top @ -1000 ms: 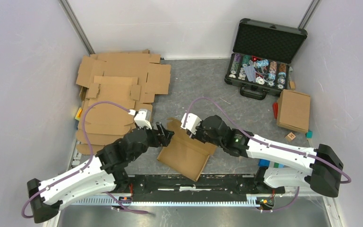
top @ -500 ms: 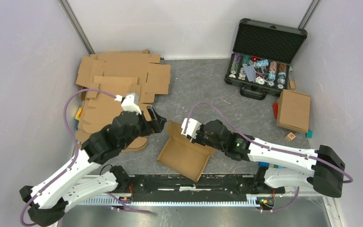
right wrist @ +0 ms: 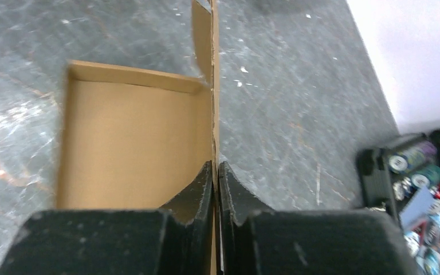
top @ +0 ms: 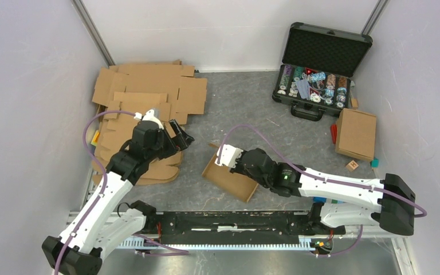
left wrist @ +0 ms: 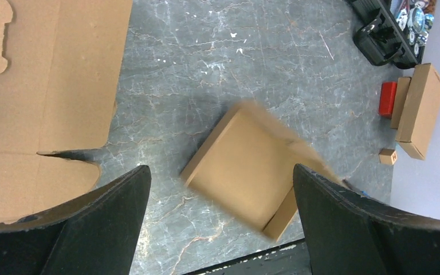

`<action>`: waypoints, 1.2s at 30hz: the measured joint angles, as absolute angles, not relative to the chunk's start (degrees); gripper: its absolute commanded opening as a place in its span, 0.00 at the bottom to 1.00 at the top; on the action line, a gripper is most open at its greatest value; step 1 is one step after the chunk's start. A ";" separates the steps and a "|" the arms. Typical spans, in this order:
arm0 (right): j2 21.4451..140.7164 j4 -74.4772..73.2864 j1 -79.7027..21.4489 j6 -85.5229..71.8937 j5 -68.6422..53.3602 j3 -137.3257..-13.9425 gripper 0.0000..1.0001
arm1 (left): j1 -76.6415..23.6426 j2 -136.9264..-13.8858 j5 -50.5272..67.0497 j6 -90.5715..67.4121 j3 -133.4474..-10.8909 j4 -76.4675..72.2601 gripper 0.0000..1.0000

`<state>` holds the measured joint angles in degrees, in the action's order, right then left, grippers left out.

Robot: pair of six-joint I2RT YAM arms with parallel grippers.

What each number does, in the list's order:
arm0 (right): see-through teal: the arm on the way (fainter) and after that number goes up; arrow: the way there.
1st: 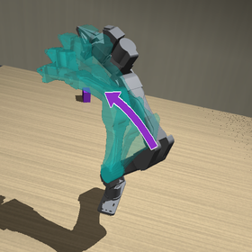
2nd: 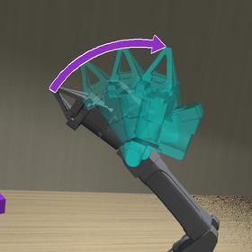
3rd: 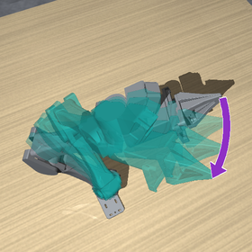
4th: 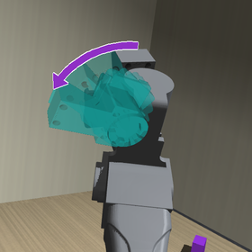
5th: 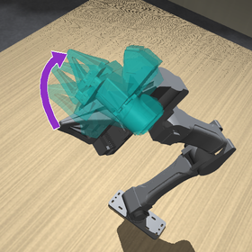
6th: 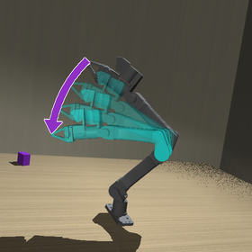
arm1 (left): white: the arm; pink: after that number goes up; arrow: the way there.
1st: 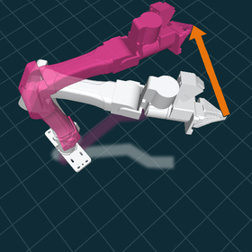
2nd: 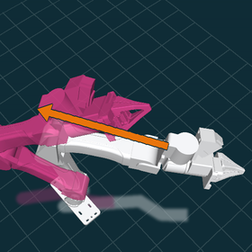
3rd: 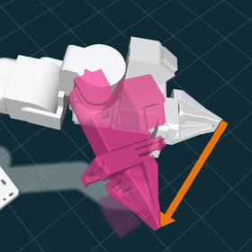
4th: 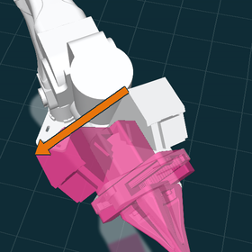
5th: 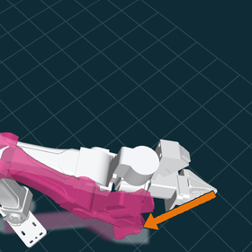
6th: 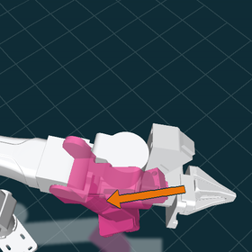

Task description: Fold the paper box

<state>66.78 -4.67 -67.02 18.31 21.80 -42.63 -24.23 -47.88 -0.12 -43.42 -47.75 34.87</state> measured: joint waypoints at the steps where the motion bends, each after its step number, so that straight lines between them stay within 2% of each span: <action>1: 67.05 -5.10 -67.02 18.44 23.16 -43.22 0.11 | -23.73 -47.53 0.34 -43.42 -47.18 34.74 1.00; 4: 67.24 -5.96 -67.00 19.31 26.87 -45.19 0.12 | -22.81 -46.30 1.17 -43.40 -44.82 33.58 0.98; 9: 67.61 -6.57 -66.98 19.90 29.26 -48.03 0.12 | -22.57 -45.32 4.91 -43.57 -35.62 27.53 0.83; 13: 69.38 -6.76 -66.98 19.79 30.57 -48.31 0.11 | -22.59 -47.00 7.70 -44.12 -28.67 24.25 0.60; 15: 70.87 -7.33 -66.96 19.55 31.00 -48.31 0.12 | -22.59 -47.59 8.78 -44.42 -26.79 22.46 0.46; 17: 72.05 -8.01 -66.98 19.05 31.16 -48.31 0.12 | -23.03 -48.51 10.04 -44.88 -25.23 19.75 0.26; 19: 72.62 -8.49 -66.98 18.20 31.14 -48.31 0.12 | -23.99 -49.89 10.94 -45.60 -23.92 17.08 0.15; 21: 72.77 -8.78 -66.98 17.15 31.09 -48.31 0.12 | -25.74 -51.33 11.11 -46.24 -22.57 14.52 0.11; 29: 73.14 -9.98 -66.98 13.58 31.07 -49.06 0.11 | -37.76 -59.79 8.64 -49.95 -20.80 5.80 0.09; 36: 73.21 -10.41 -66.98 11.68 28.80 -49.58 0.10 | -39.27 -65.56 6.50 -51.68 -20.29 -1.26 0.09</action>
